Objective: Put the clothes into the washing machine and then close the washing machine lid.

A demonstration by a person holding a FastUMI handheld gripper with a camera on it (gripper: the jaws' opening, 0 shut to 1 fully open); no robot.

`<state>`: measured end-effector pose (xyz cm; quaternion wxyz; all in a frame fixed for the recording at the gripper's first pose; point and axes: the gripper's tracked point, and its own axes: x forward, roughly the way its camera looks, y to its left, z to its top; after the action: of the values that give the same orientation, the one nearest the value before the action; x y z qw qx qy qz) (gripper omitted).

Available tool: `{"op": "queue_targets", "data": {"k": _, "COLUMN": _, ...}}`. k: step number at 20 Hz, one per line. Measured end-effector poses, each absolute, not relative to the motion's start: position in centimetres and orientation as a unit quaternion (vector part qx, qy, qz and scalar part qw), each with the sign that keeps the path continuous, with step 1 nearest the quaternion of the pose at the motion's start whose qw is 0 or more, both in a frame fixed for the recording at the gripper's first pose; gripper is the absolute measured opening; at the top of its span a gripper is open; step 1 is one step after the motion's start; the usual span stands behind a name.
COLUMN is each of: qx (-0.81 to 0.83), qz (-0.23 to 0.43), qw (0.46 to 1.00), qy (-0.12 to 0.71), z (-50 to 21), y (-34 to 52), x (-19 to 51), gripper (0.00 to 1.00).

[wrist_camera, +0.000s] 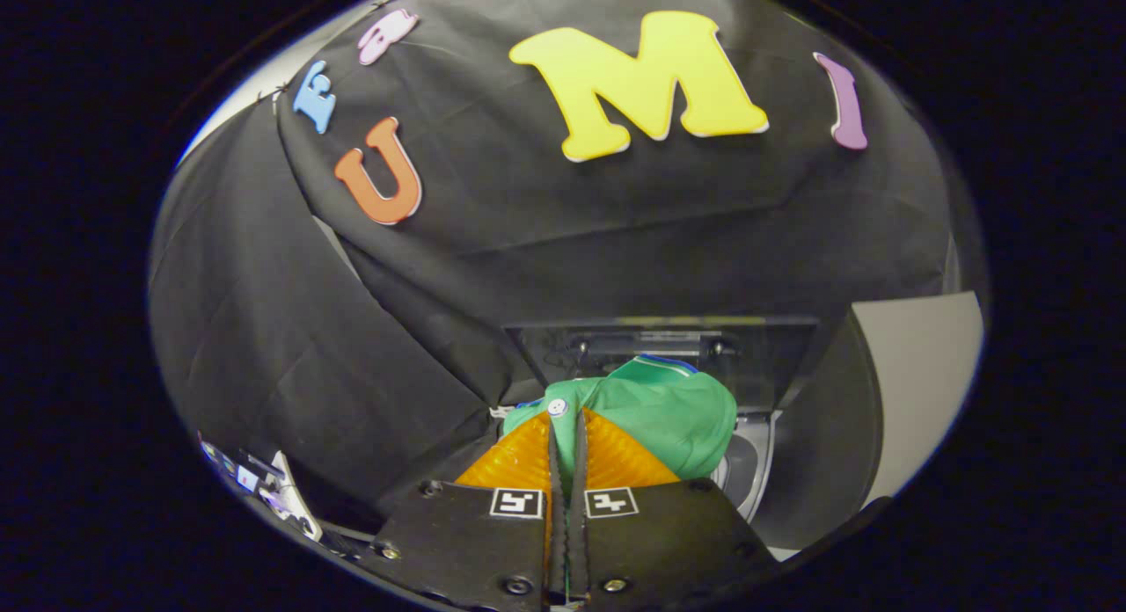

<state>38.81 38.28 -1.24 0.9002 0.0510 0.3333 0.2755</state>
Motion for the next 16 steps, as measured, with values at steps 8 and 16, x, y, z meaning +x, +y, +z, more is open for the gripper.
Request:
{"op": "queue_targets", "data": {"k": 8, "qx": 0.062, "qz": 0.206, "qw": 0.897, "qy": 0.386, "z": -10.1, "y": 37.7, "x": 40.9, "gripper": 0.05}}
{"op": "queue_targets", "data": {"k": 16, "qx": 0.078, "qz": 0.156, "qw": 0.891, "qy": 0.419, "z": -17.0, "y": 36.8, "x": 42.8, "gripper": 0.05}}
